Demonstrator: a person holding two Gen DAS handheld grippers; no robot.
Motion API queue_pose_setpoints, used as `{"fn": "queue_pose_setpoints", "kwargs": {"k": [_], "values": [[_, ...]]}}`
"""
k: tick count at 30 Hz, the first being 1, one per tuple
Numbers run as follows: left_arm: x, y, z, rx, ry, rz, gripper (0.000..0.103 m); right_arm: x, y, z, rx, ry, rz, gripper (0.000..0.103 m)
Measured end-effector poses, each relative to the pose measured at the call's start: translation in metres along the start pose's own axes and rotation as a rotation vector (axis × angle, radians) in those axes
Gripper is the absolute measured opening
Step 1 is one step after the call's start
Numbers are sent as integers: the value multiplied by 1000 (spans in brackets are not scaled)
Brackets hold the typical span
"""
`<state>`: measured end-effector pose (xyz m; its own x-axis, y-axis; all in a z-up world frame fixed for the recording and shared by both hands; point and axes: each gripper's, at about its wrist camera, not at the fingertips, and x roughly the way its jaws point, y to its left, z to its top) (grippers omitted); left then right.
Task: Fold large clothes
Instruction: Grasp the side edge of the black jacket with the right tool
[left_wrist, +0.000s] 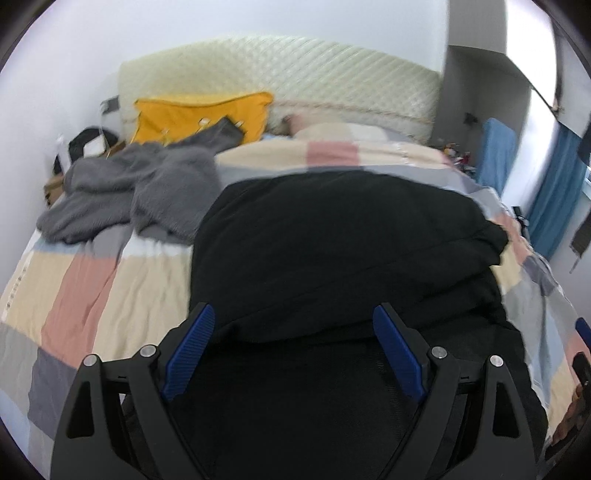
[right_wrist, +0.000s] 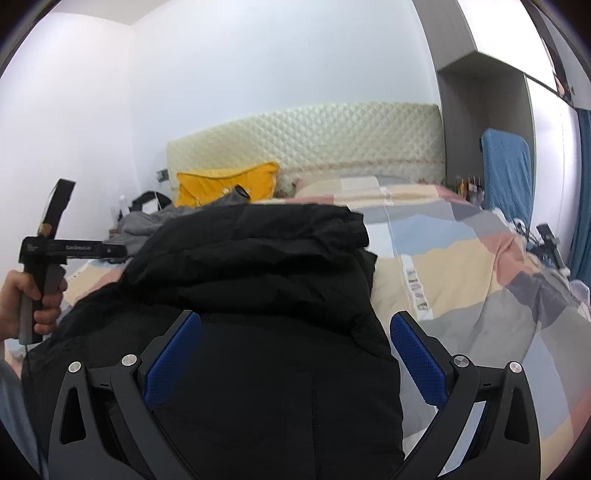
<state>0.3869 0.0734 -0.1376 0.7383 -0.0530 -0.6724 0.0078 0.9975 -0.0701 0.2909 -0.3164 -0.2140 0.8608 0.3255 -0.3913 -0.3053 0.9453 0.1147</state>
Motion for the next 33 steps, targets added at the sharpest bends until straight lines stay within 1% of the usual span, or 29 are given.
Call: {"fn": "queue_pose_setpoints", "kwargs": {"k": [2, 3, 4, 6, 9, 11, 14, 16, 17, 19, 21, 24, 27, 29, 30, 32, 33], "values": [[8, 10, -2, -30, 25, 8, 89, 7, -5, 1, 20, 13, 9, 103], [12, 15, -3, -44, 39, 1, 91, 11, -7, 1, 29, 17, 15, 103], [19, 22, -3, -69, 63, -21, 95, 13, -9, 2, 36, 21, 19, 103], [28, 33, -5, -109, 98, -36, 99, 22, -13, 4, 51, 30, 27, 103], [38, 44, -8, -137, 122, -21, 100, 35, -20, 9, 68, 39, 28, 103], [43, 47, -11, -142, 134, 4, 101, 45, -25, 13, 84, 45, 40, 103], [49, 49, -15, -127, 138, 41, 102, 61, -36, 19, 116, 55, 75, 103], [54, 48, -18, -105, 148, 66, 102, 70, -45, 22, 126, 53, 80, 103], [57, 47, -19, -94, 159, 73, 102, 77, -52, 24, 134, 59, 72, 103], [66, 45, -22, -61, 205, 93, 102, 89, -65, 26, 164, 72, 69, 103], [73, 40, -26, -14, 236, 130, 102, 103, -82, 29, 215, 82, 82, 103], [76, 36, -28, 31, 227, 165, 102, 119, -101, 32, 297, 80, 112, 103], [80, 35, -28, 44, 229, 191, 102, 134, -115, 29, 383, 88, 158, 102], [83, 37, -27, 41, 227, 232, 102, 140, -119, 28, 443, 81, 210, 102], [85, 40, -27, 42, 217, 268, 102, 143, -120, 29, 458, 72, 237, 102], [86, 43, -25, 53, 195, 322, 102, 146, -118, 32, 459, 64, 264, 101], [88, 45, -24, 58, 187, 347, 102, 149, -116, 35, 453, 62, 274, 98]]}}
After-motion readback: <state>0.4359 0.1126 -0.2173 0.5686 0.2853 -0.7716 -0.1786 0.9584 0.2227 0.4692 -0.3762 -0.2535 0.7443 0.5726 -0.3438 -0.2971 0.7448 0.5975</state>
